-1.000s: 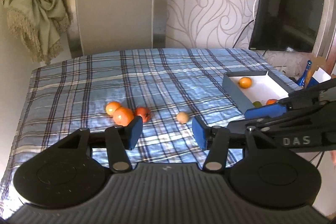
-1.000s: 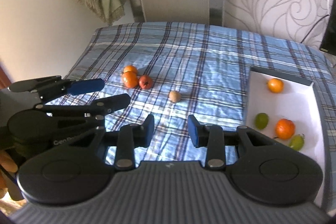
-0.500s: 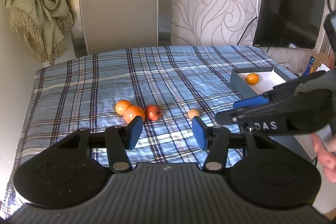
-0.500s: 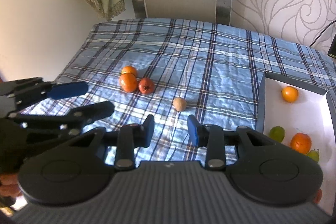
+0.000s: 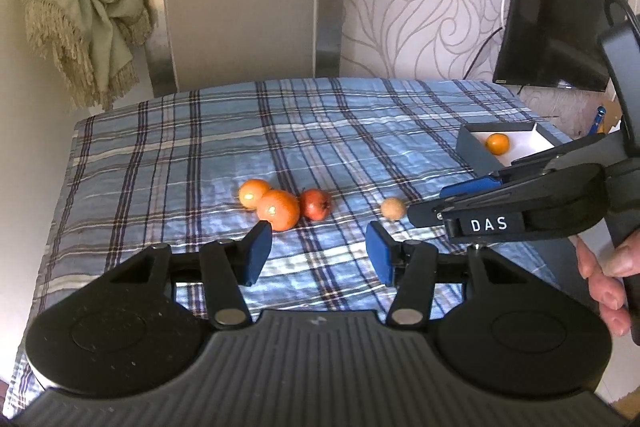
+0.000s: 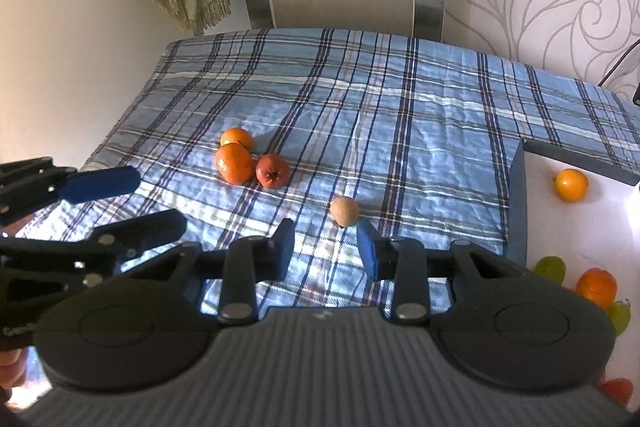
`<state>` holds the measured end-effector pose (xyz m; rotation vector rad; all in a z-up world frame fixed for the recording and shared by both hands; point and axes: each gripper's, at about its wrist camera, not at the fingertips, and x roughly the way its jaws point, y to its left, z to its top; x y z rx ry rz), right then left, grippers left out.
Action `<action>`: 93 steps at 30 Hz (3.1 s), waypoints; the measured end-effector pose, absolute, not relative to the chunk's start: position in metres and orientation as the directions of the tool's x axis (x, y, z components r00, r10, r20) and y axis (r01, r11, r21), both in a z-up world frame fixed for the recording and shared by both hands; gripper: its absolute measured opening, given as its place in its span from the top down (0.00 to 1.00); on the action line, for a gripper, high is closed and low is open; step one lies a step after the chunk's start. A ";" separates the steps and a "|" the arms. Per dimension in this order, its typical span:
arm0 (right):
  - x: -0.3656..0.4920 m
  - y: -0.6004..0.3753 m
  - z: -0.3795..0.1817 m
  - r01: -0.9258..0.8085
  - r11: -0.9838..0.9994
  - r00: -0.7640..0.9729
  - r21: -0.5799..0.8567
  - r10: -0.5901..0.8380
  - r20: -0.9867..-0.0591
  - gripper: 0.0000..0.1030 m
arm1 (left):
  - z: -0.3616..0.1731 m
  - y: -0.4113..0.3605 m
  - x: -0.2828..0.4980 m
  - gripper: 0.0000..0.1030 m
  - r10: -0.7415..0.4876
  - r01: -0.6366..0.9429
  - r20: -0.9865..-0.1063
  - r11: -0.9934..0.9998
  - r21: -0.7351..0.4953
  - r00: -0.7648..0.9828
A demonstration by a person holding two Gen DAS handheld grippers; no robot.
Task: Organize fruits
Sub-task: 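Move both open tools back over the loose fruits on the bedspread, then grasp the small brown round fruit with the right tool, then grasp the red apple with the left tool while the right tool holds the brown fruit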
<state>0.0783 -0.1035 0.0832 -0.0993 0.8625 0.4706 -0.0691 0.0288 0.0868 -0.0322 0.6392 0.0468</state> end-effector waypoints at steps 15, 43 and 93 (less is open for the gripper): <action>0.104 -0.094 0.062 -0.385 0.919 0.550 0.085 0.303 -0.778 0.64 | 0.078 0.044 -0.061 0.44 0.049 -0.070 -0.621 0.997 -0.009 0.782; 0.122 -0.076 0.037 -0.375 0.927 0.544 0.020 0.237 -0.805 0.65 | 0.066 0.063 -0.053 0.44 0.048 -0.077 -0.641 0.997 -0.018 0.766; 0.047 -0.133 0.102 -0.326 0.942 0.586 0.074 0.263 -0.767 0.75 | 0.023 0.017 0.065 0.44 -0.014 0.087 -0.624 0.992 0.088 0.781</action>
